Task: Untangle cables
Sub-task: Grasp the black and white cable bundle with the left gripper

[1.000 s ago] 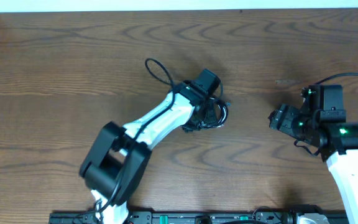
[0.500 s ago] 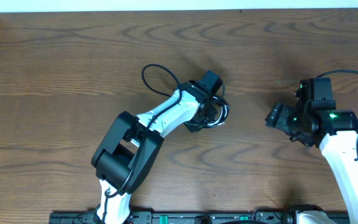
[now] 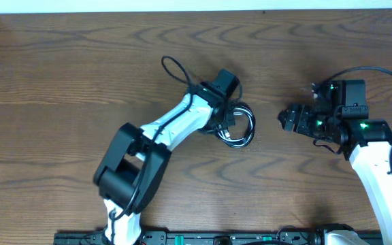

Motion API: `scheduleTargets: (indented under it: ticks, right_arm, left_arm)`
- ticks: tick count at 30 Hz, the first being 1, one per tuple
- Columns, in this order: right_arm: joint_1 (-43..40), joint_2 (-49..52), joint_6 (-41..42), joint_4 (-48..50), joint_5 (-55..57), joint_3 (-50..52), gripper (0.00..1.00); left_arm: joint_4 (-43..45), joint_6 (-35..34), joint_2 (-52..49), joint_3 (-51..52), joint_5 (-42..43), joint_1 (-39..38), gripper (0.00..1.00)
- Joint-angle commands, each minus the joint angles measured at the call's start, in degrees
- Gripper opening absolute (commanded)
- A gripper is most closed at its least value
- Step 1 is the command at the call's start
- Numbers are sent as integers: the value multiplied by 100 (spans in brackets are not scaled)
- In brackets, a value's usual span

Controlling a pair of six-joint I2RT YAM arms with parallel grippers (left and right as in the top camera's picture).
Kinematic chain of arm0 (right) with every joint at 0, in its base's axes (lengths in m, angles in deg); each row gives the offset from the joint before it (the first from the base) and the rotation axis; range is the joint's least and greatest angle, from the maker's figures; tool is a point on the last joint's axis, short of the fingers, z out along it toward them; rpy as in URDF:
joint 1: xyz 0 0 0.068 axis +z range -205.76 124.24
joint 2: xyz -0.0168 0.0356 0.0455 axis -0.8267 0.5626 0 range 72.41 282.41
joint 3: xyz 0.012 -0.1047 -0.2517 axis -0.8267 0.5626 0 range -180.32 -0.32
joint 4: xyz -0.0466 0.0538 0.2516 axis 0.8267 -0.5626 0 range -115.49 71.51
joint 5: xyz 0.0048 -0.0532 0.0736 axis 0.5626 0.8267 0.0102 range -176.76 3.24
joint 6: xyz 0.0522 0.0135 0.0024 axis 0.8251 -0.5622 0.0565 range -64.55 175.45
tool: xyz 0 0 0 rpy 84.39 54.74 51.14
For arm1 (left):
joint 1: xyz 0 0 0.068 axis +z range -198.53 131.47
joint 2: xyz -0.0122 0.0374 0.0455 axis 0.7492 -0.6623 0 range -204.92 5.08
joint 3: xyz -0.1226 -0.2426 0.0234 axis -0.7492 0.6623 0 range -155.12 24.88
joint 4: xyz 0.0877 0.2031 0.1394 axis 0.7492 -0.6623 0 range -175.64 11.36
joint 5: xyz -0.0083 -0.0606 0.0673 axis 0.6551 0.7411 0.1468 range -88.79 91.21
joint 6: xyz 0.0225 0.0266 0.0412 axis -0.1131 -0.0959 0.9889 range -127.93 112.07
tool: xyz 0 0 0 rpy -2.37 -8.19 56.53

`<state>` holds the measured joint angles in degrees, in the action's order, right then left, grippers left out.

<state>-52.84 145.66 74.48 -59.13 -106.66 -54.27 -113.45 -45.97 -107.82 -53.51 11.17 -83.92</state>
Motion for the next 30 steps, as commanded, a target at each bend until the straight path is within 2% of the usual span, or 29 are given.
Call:
scheduleTargets:
  ticks: [1, 4, 7, 11, 15, 20, 26, 30]
  right_arm:
    - [-24, 15, -380, 177, -1023, -111, 84]
    - [-24, 15, -120, 302, -1202, -111, 81]
    - [-24, 15, 459, 345, -1102, -111, 73]
    - [74, 17, 1303, 459, -726, -109, 72]
    - [297, 87, 1357, 664, -568, -109, 72]
    - [507, 468, 1926, 789, -166, -107, 63]
    - [664, 1058, 2122, 1408, -632, -107, 61]
    - [632, 1290, 2052, 1362, -568, -107, 62]
  left_arm:
    - [70, 1436, 911, -66, 131, 2, 8]
    - [85, 1598, 1360, -66, 140, 2, 7]
    - [87, 1589, 1650, -66, 140, 2, 7]
    - [37, 1163, 1753, -66, 142, 2, 8]
    - [-116, 726, 1749, -63, 144, 2, 7]
    - [-129, 728, 1749, -63, 568, 4, 7]
    - [-199, 730, 1749, -61, 695, 24, 7]
    - [-243, 752, 1690, -55, 695, 31, 8]
